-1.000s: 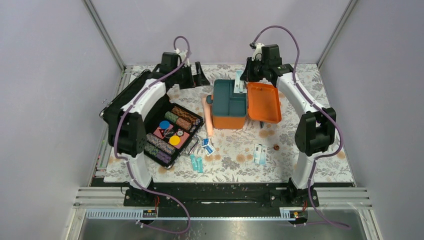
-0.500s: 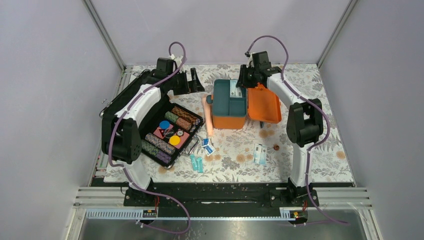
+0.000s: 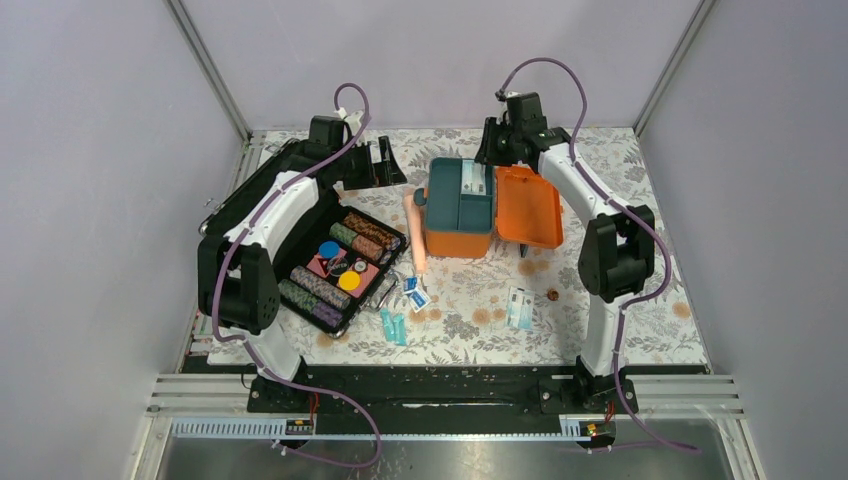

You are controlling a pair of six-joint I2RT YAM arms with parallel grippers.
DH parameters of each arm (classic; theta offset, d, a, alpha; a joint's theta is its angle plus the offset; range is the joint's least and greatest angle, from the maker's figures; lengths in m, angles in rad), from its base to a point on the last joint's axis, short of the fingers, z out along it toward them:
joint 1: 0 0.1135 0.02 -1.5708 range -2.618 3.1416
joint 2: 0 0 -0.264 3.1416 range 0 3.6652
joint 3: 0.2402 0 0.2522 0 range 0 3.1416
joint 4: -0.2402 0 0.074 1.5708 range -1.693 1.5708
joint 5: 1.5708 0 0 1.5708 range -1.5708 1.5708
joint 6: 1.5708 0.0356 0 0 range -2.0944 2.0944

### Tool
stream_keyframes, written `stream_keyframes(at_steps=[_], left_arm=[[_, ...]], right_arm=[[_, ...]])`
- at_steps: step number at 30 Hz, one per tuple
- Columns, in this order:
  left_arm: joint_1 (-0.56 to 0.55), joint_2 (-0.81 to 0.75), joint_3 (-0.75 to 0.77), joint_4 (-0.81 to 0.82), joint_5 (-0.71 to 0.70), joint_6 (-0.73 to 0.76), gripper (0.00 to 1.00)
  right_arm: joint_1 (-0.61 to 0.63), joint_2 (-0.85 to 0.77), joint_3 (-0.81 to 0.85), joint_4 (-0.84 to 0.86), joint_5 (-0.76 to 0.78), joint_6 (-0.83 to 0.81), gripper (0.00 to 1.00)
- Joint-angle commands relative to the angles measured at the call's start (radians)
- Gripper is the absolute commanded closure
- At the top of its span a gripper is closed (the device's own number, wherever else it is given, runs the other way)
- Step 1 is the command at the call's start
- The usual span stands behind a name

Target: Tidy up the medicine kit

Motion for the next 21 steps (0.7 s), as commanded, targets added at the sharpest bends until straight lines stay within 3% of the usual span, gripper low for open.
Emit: stream_keyframes(at_steps=[1,4,13,18,21], left_arm=[[0.001,-0.037,0.001,0.032,-0.014,0.01,0.01],[0.0,-0.038,0.001,0.034,-0.018,0.008,0.01],[0.001,-0.058,-0.004,0.015,-0.046,0.023,0.01],[0.001,-0.066,-0.007,0.012,-0.057,0.024,0.01],[0.001,-0.073,-0.015,0.011,-0.066,0.023,0.01]], right_arm=[[0.019,-0.021,0.07,0.041,-0.008,0.007,0.7],[0.022,0.03,0.105,0.05,0.009,-0.015,0.8],[0.029,0.106,0.139,0.049,0.017,-0.075,0.89],[0.043,0.097,0.076,0.042,0.038,-0.08,0.89],[0.048,0.1,0.055,0.034,0.102,-0.092,0.83]])
